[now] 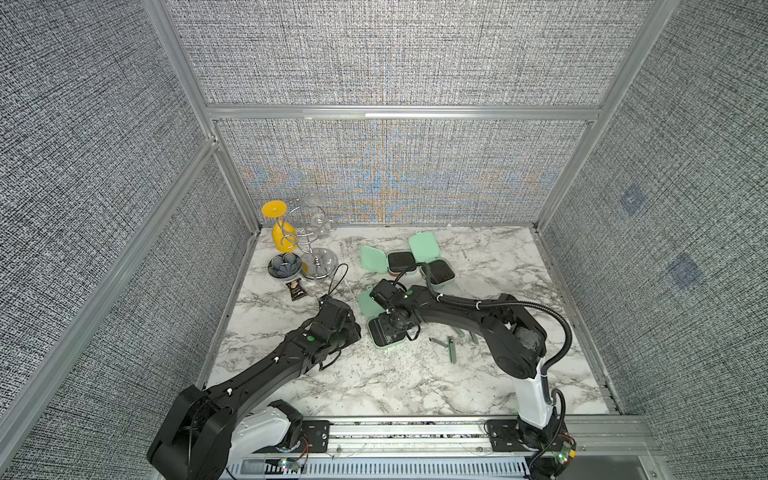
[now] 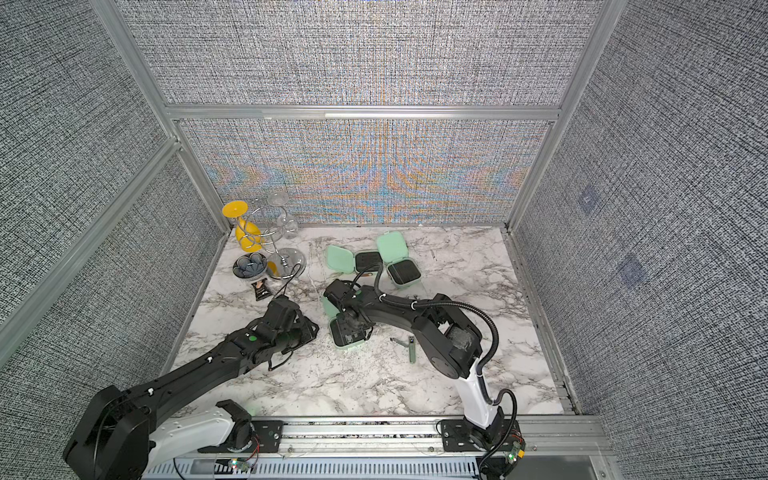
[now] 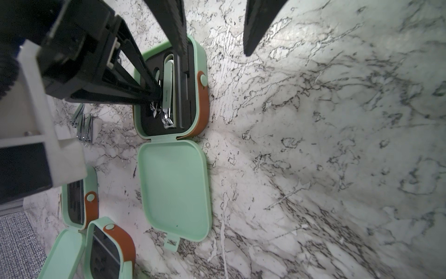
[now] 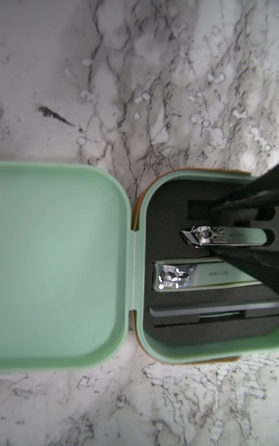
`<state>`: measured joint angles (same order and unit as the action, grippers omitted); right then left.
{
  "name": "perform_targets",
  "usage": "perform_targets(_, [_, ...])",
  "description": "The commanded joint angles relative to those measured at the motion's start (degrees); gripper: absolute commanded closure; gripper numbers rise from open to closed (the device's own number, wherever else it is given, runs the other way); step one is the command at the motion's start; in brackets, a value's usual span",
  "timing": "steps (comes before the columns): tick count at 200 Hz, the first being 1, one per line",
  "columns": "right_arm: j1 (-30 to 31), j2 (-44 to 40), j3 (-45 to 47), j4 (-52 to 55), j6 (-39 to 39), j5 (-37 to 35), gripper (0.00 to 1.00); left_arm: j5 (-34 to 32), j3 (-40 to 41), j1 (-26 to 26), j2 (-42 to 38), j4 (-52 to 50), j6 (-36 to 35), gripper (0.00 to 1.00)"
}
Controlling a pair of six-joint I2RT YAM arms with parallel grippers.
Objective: Organize nail clipper sets
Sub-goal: Place the nail clipper in the storage box.
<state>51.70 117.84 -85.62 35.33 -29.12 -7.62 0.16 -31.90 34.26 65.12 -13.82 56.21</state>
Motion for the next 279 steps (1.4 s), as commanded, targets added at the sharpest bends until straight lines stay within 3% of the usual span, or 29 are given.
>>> perform_targets(1, [0.06, -0.4, -0.99, 1.84, 0.71, -0.73, 0.66, 0.1, 0.17, -0.07, -0.07, 0.25, 0.04, 0.59])
perform_targets(49, [0.06, -0.77, -1.9, 1.88, 0.74, -0.29, 0.66, 0.01, 0.48, -0.07, -0.33, 0.24, 0.02, 0.59])
perform_targets(86, [-0.07, -0.21, -2.54, 1.66, 0.77, 0.32, 0.84, -0.16, 0.79, -0.07, -0.81, 0.15, 0.12, 0.59])
perform_targets(118, [-0.19, 0.89, -3.26, 1.67, 0.84, 0.89, 0.92, -0.36, 0.96, -0.09, -1.23, -0.24, 0.13, 0.59])
perform_targets(279, [0.13, 2.04, -2.36, 1.42, -0.14, 2.17, 0.92, -0.73, 1.49, -0.12, -1.65, 0.03, 0.57, 0.59])
